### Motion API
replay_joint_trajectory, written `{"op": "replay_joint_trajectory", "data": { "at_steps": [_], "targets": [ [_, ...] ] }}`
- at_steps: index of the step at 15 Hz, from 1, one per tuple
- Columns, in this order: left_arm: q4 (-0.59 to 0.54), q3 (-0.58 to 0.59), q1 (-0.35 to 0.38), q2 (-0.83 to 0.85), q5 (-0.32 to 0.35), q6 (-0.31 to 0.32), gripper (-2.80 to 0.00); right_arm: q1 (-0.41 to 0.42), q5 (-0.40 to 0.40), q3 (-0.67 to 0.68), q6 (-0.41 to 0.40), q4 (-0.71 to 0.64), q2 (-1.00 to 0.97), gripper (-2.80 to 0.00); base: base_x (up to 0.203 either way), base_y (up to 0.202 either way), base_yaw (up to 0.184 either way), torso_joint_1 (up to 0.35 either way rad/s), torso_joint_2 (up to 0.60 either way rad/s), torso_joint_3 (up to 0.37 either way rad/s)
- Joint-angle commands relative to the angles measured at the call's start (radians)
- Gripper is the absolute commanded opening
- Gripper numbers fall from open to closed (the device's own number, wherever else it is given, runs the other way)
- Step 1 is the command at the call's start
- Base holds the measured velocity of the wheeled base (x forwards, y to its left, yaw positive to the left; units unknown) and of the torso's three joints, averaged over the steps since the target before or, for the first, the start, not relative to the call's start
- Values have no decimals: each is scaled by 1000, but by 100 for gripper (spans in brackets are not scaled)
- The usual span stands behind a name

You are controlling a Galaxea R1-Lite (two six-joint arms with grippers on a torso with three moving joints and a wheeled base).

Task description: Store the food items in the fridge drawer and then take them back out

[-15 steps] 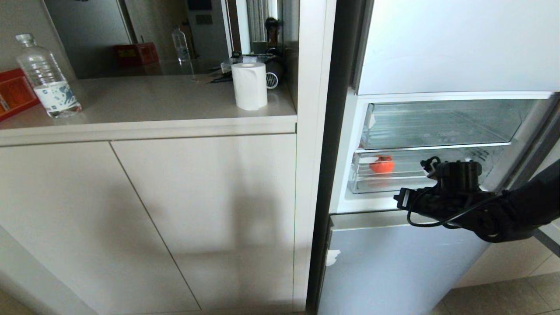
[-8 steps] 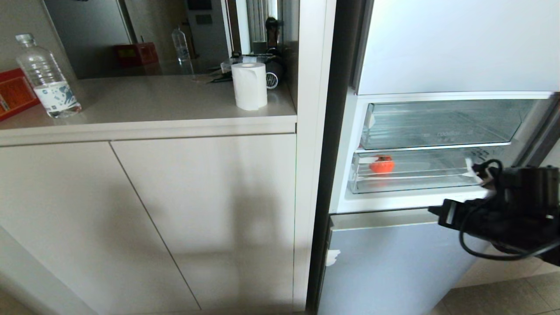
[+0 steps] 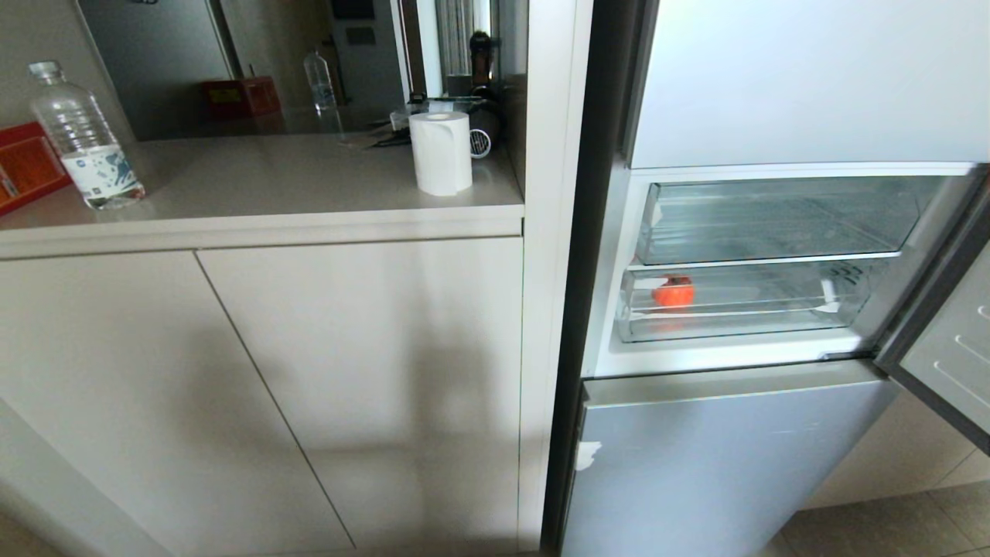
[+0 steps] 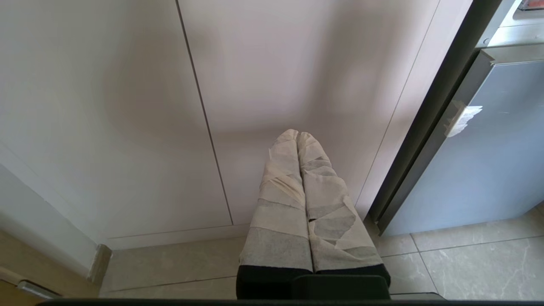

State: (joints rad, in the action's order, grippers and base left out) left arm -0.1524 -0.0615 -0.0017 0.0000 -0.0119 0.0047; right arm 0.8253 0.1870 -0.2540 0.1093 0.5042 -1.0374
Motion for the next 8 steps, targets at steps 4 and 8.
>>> {"op": "replay_joint_trajectory", "data": {
  "at_steps": [4, 8],
  "targets": [
    [-1, 0, 0, -2, 0, 0, -280, 532, 189, -78, 14, -1, 119, -280, 0, 0, 0, 0, 0, 0],
    [-1, 0, 0, -2, 0, 0, -280, 558, 223, -169, 47, 2, 118, -280, 0, 0, 0, 0, 0, 0]
  ]
}}
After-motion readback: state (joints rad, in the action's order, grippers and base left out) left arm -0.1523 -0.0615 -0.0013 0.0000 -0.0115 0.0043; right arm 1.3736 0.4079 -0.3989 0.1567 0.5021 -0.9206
